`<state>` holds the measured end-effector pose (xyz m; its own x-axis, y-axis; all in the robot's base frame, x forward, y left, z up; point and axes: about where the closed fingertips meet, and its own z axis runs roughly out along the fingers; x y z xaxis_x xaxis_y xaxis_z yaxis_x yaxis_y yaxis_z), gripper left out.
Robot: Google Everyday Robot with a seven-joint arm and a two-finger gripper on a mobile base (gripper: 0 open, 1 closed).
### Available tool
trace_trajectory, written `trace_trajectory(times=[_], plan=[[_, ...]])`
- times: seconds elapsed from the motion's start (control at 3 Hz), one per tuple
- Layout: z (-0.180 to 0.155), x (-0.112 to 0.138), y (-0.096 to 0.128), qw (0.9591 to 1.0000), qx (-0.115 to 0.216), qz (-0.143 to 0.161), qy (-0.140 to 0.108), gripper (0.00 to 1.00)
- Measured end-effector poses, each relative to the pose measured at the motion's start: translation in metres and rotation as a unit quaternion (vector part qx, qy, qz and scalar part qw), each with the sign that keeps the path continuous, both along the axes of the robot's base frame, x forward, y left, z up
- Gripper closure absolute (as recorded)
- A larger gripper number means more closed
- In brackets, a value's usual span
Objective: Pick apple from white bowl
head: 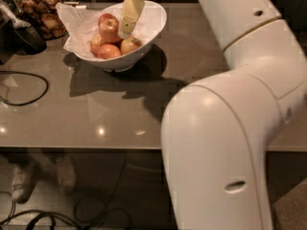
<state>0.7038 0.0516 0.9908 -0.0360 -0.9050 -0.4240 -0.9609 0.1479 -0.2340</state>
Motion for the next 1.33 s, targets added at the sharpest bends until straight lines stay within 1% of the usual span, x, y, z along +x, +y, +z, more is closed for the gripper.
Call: trace_trajectory(times=[0.33, 0.67, 1.0, 1.33], plan=[[0.009, 0.008, 0.004, 0.9998, 0.013, -0.003, -0.016, 0.00], [-0.001, 0.018, 0.011, 0.9991, 0.042, -0.009, -0.003, 0.00], [-0.015, 0.030, 0.017, 0.9980, 0.059, -0.018, 0.015, 0.00], [-0.030, 0.041, 0.022, 0.9968, 0.068, -0.028, 0.032, 0.00]])
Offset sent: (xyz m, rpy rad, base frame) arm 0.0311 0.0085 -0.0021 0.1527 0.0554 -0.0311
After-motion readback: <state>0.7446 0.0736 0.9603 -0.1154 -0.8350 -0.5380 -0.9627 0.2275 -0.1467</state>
